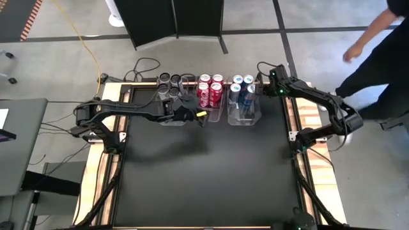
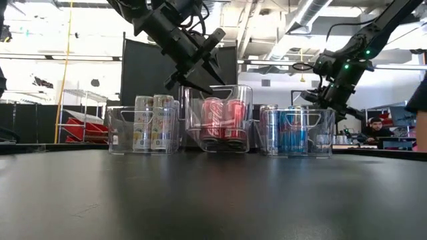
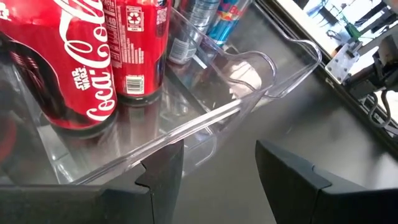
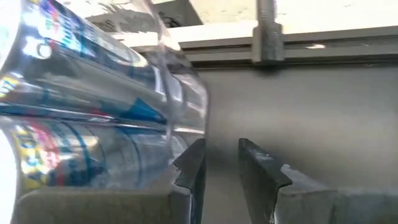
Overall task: Sort soda cans
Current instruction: Move the bottom transparent bin into the top middle of the table
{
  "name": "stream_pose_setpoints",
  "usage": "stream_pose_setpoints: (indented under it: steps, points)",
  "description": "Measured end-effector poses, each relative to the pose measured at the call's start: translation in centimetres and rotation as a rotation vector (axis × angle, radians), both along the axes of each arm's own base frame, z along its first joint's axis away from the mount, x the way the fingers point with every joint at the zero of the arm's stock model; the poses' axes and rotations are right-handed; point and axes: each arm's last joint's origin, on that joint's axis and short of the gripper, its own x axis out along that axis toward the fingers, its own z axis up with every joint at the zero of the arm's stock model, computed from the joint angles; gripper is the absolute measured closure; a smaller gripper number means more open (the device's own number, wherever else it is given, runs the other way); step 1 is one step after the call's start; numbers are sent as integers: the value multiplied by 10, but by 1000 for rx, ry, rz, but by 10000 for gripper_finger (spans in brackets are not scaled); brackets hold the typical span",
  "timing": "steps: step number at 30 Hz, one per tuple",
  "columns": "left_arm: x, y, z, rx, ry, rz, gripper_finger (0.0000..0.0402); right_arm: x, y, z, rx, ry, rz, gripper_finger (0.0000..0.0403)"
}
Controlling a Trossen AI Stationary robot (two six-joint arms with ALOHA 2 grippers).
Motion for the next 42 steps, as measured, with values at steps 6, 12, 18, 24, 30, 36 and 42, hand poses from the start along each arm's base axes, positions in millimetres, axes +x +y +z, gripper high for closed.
stream_pose_setpoints:
  steps: [6,12,18,24,30,36,42]
  points:
    - [8,-1,-2,25,-49,8,205,2,-3,-5,24,-26,15,293]
    - [18,-4,-13,33,-59,6,205,0,-4,-4,17,-32,8,293]
    - [23,-8,-28,3,0,-17,205,-5,-7,-5,14,-30,-8,293]
    - [25,-13,-34,9,25,-29,205,-7,-10,-5,16,-41,-10,293]
    - [23,-14,-37,58,102,-95,205,-7,-10,-5,15,-49,-5,293]
    - [23,-16,-45,32,152,-181,195,-7,-10,-5,16,-50,-8,293]
    - [24,-17,-43,-2,117,-179,136,-7,-9,-6,24,-47,-8,293]
